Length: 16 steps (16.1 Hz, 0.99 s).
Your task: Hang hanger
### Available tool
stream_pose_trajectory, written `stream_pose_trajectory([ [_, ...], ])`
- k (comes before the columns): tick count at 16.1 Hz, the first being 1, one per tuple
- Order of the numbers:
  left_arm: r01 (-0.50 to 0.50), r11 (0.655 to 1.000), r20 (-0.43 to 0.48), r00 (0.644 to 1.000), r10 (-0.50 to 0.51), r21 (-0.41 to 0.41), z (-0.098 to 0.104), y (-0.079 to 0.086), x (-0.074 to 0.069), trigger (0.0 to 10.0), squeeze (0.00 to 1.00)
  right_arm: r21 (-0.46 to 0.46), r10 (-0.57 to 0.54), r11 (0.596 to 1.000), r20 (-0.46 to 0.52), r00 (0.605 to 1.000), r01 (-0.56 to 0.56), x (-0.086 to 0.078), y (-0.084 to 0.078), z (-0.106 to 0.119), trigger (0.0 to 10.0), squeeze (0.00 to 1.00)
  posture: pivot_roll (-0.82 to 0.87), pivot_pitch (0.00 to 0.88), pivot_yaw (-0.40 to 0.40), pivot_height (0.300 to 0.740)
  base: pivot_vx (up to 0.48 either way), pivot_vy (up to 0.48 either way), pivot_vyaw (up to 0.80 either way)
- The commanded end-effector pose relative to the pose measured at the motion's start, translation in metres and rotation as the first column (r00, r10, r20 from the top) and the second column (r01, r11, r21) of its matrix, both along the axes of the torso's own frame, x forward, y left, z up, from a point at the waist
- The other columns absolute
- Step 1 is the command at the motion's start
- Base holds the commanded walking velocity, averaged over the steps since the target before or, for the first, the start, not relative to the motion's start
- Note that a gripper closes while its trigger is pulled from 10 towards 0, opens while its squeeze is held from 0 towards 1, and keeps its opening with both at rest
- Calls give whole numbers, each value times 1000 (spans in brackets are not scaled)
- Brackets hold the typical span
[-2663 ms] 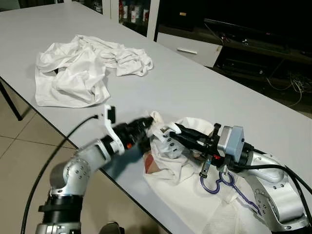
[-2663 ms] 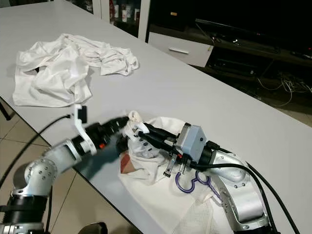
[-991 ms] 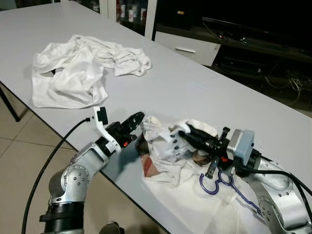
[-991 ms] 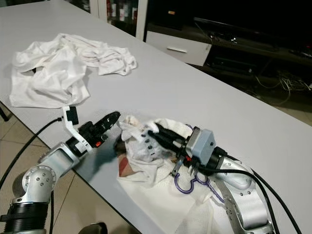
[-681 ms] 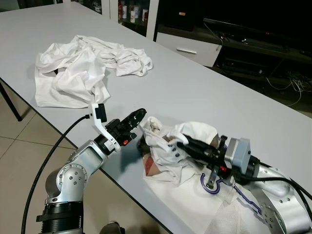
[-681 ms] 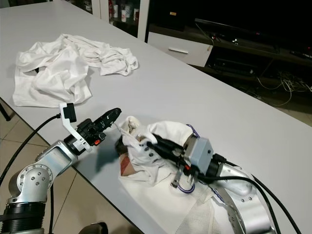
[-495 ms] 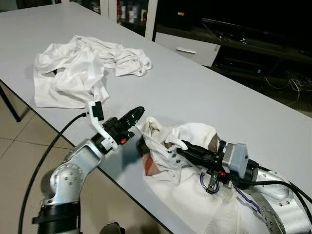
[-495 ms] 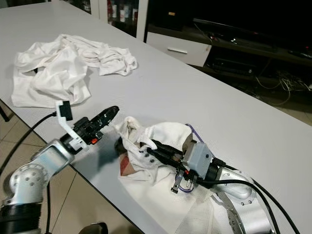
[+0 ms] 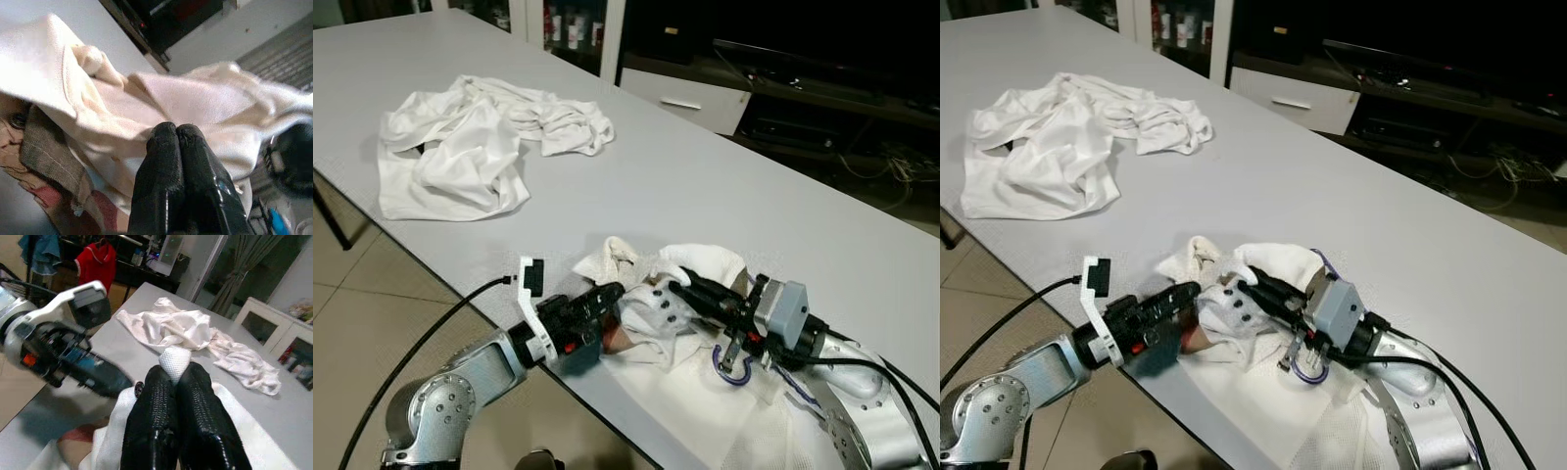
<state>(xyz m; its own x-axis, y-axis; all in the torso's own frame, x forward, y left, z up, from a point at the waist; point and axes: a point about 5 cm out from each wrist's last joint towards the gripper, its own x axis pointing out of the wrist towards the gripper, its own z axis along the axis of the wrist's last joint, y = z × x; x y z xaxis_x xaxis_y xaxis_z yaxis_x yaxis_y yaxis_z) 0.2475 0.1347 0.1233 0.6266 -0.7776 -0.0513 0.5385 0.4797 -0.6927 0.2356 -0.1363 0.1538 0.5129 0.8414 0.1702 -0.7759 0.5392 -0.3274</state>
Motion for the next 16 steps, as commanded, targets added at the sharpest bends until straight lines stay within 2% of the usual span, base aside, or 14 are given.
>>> stream_pose_trajectory([
  [1,42,999,-13,999,-42,21,-4,-5,-5,10000,0,-5,-31,1000,30,999,31,2,-5,4,0,0,64,78,-96,740,0,0,0],
  [5,84,992,-48,996,-80,96,-21,-7,-10,10000,0,31,-44,999,61,997,42,4,-4,11,0,0,57,78,-95,740,0,0,0],
  [6,82,990,-44,996,-77,116,-23,-7,-10,10000,0,37,-39,999,59,997,37,4,-4,11,0,0,55,79,-94,740,0,0,0],
  [7,39,991,-9,999,-38,129,-21,-5,-6,10000,0,29,-23,999,42,999,22,1,-4,9,0,0,53,82,-96,740,0,0,0],
  [8,-25,997,59,998,21,70,-8,-1,4,10000,0,12,-7,1000,13,1000,7,-2,-5,3,0,0,53,82,-97,740,0,0,0],
  [9,-41,999,96,995,38,31,0,1,7,10000,0,3,1,1000,-1,1000,-1,-4,-5,0,0,0,53,82,-97,740,0,0,0],
  [10,-35,999,165,986,40,-38,18,4,10,10000,0,-13,14,1000,-26,1000,-15,-7,-6,-6,0,0,53,81,-98,740,0,0,0],
  [11,15,997,216,976,2,-75,29,4,8,10000,0,-26,17,1000,-38,999,-18,-7,-6,-10,0,0,51,80,-98,740,0,0,0],
  [14,71,995,238,970,-52,-69,31,2,5,10000,0,-28,12,1000,-35,999,-13,-5,-6,-10,0,0,53,77,-97,740,0,0,0],
  [15,63,996,226,973,-49,-56,27,1,6,10000,0,-25,15,1000,-31,999,-16,-5,-5,-9,0,0,55,77,-98,740,0,0,0],
  [16,34,999,178,984,-31,-15,14,-3,15,10000,0,-13,27,1000,-13,1000,-27,-4,-2,-4,0,0,56,76,-99,740,0,0,0],
])
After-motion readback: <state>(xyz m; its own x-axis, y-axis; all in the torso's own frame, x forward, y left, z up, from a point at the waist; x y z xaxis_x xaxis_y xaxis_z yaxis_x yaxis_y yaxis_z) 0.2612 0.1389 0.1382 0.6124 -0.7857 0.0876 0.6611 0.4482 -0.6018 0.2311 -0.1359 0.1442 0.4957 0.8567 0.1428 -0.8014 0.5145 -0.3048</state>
